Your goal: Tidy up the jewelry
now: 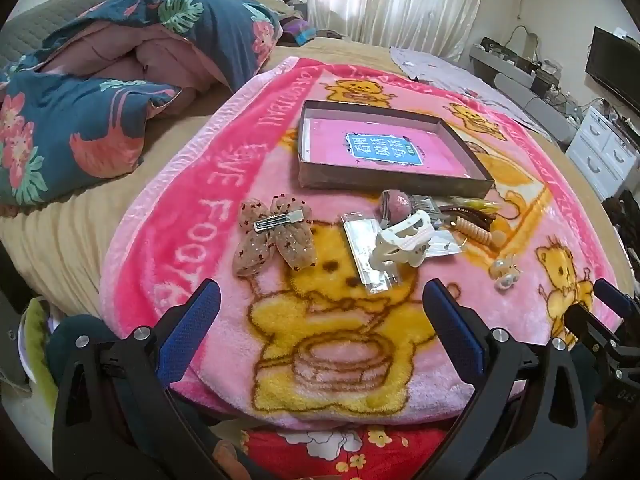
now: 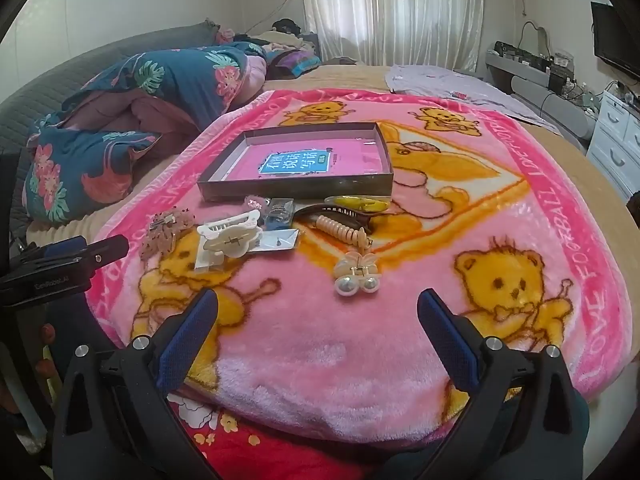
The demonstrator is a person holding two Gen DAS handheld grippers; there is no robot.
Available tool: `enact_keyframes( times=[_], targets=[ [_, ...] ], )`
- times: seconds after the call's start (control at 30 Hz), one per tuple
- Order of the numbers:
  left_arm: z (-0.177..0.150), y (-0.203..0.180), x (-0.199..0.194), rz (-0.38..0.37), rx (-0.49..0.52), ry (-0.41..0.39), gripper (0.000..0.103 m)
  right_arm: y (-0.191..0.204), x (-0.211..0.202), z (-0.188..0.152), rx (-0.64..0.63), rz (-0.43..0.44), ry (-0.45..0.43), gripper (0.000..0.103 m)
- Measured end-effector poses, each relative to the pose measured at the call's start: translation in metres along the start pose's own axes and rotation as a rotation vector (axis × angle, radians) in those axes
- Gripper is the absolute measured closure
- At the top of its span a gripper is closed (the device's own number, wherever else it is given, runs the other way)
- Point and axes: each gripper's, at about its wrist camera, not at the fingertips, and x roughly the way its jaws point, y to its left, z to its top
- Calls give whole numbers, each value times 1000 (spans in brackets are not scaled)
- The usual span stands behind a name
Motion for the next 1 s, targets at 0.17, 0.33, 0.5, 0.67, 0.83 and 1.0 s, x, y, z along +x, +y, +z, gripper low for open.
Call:
enact_keyframes(
  times=[0.17,0.33,0.5,0.67,0.83,1.0],
  targets=[
    [0,-2,-1,1,2,0,8,0,-1,0,1,3,0,4],
    [0,-2,-1,-2,1,0,8,1,0,0,1,2,0,4],
    [1,-4,-2,-5,5,0,8,1,0,0,1,1,0,4],
    [1,-6,-2,-4,8,1,8,2,0,0,-1,2,-3,4],
    [1,-6,-1,-5,9,0,8,0,-4,1,1,3,-5,4],
    [1,-6,-1,-4,8,3,8,0,-4,1,0,2,-4,4]
  ],
)
